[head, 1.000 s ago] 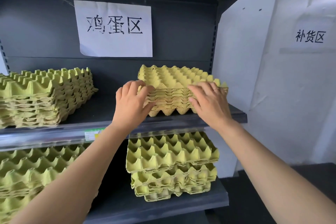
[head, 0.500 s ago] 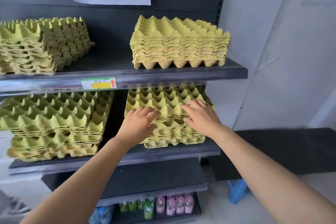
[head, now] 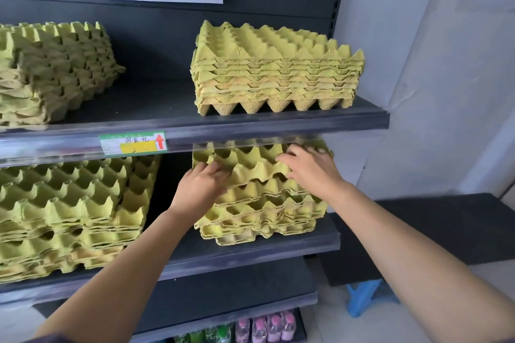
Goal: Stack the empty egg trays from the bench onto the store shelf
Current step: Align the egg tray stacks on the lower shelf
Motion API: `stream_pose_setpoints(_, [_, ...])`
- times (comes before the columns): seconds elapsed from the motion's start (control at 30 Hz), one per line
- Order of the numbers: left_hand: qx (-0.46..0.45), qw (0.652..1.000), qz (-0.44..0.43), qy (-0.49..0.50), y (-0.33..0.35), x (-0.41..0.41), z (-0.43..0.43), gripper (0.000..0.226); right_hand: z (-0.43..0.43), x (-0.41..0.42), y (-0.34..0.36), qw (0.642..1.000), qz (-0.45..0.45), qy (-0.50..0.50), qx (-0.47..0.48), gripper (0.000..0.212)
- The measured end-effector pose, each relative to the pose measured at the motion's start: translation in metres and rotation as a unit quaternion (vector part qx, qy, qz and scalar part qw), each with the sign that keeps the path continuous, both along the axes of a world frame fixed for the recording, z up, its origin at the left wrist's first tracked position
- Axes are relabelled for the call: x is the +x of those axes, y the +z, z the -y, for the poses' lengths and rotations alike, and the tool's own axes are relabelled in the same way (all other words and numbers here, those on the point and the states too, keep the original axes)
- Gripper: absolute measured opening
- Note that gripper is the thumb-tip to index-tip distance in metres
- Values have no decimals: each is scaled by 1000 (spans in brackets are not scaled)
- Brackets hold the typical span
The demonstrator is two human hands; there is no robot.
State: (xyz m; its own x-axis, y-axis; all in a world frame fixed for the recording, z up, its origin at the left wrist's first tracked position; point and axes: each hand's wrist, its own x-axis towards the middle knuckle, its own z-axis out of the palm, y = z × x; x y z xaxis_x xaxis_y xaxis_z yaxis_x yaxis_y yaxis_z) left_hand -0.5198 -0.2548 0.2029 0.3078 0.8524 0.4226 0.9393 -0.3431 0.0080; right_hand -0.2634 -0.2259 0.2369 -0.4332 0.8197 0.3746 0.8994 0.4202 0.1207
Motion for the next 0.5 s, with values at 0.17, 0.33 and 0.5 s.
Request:
stream_pose_setpoints(0.17, [-105, 994, -25, -1, -4, 22, -16, 46, -10, 23, -10, 992, 36, -40, -115, 49])
stream_pose_setpoints(0.33, [-154, 985, -75, 28, -23, 29, -14, 62, -12, 22, -34, 983, 56, -53, -170, 46])
stream_pose_setpoints(0.5, [-117, 991, -33, 56, -31, 36, -13, 57, -14, 27, -36, 983, 30, -33, -177, 55])
